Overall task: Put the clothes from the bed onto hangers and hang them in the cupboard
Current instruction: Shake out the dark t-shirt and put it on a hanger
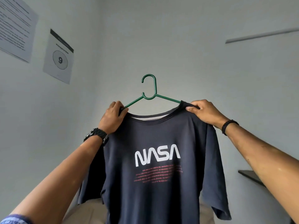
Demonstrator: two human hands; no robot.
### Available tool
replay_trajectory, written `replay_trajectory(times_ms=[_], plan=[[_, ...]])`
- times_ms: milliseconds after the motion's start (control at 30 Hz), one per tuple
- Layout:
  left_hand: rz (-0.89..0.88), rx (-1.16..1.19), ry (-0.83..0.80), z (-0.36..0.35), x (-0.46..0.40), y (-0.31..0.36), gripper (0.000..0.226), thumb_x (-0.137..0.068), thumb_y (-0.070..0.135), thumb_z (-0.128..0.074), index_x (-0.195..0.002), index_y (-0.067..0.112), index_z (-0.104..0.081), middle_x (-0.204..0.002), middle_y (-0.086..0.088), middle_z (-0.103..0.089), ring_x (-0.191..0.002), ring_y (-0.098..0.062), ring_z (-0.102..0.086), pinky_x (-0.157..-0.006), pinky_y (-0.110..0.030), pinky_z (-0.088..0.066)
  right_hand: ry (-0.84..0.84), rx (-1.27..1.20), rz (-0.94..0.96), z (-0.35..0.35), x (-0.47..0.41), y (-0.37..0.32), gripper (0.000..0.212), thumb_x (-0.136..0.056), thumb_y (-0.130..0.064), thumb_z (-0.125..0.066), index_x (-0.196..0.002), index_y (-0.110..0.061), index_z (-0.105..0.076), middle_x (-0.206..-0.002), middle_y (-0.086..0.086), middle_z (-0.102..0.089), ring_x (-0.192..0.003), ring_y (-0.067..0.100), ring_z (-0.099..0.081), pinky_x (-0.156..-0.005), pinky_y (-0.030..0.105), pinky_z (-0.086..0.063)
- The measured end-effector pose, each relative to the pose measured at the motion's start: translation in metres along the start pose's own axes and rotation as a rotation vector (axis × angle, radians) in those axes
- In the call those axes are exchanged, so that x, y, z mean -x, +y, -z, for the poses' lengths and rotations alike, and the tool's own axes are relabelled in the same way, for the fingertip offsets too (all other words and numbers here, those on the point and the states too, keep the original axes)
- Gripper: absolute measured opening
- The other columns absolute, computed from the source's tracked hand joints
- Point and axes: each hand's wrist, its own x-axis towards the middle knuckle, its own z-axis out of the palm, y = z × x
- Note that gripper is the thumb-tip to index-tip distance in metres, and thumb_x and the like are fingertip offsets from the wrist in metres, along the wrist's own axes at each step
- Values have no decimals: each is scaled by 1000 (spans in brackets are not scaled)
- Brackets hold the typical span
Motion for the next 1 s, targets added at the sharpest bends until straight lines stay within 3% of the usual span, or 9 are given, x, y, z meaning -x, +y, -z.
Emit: replay_trajectory(times_ms=[133, 233, 300, 367, 433, 567, 767, 867, 1000], plan=[[153, -23, 46, -15, 5, 5, 27, -95, 31, -53, -103, 6, -60, -108, -18, -56, -102, -37, -54, -85, -39, -42, -12, 6, -22, 19, 3, 2, 38, -93, -27, -61, -72, 4, -53, -64, 4, -43, -60, 14, -38, -54, 26, -26], [333, -7, -32, -24, 2, 28, 31, -94, 34, -54, -110, 8, -52, -111, -20, -60, -103, -39, -56, -83, -39, -43, -181, -18, -119, 40, 8, -2, 26, -90, -28, -65, -77, -6, -67, -72, 1, -63, -66, 12, -55, -64, 26, -43], [315, -25, -102, -28, -1, 38, 32, -93, 34, -55, -110, 7, -51, -114, -22, -58, -104, -39, -55, -84, -40, -43, -289, -81, -183, 58, 17, -4, 19, -89, -26, -66, -83, -9, -72, -81, 0, -72, -70, 10, -63, -70, 24, -51], [270, -11, -133, -31, -3, 49, 28, -93, 31, -56, -107, 6, -56, -114, -23, -58, -104, -39, -55, -83, -38, -42, -289, -133, -204, 75, 30, -5, 17, -89, -24, -66, -76, -13, -70, -73, -5, -72, -65, 6, -64, -61, 17, -51], [232, -5, -156, -35, -6, 64, 28, -92, 30, -58, -107, 6, -61, -117, -22, -57, -108, -38, -53, -86, -38, -42, -248, -145, -211, 90, 40, -4, 15, -89, -23, -66, -77, -14, -70, -72, -7, -72, -63, 5, -64, -56, 14, -49], [265, -90, -111, -46, -12, 118, 33, -91, 29, -57, -116, 7, -60, -127, -18, -45, -119, -38, -40, -96, -43, -36, -80, -80, -215, 130, 57, -3, 19, -89, -24, -66, -86, -7, -72, -77, -3, -71, -65, 6, -63, -61, 16, -49], [178, 293, 15, -83, -23, 225, 31, -94, 29, -49, -113, 5, -52, -115, -24, -58, -103, -44, -54, -82, -41, -42, 291, 83, -214, 221, 77, 24, 24, -84, -30, -71, -83, -6, -71, -80, 14, -69, -75, 11, -58, -74, 29, -45], [144, 456, 10, -118, -20, 293, 33, -98, 30, -41, -117, 4, -46, -114, -26, -58, -102, -45, -54, -77, -40, -39, 367, 223, -220, 272, 95, 43, 10, -87, -23, -68, -88, -15, -73, -77, -7, -67, -65, -5, -55, -63, 9, -42], [36, 690, -50, -188, 2, 389, 32, -99, 35, -38, -107, 5, -47, -107, -20, -60, -97, -39, -55, -75, -38, -37, 431, 410, -248, 340, 129, 81, 9, -89, -18, -66, -95, -15, -72, -80, -8, -65, -60, -15, -53, -56, 0, -36]])
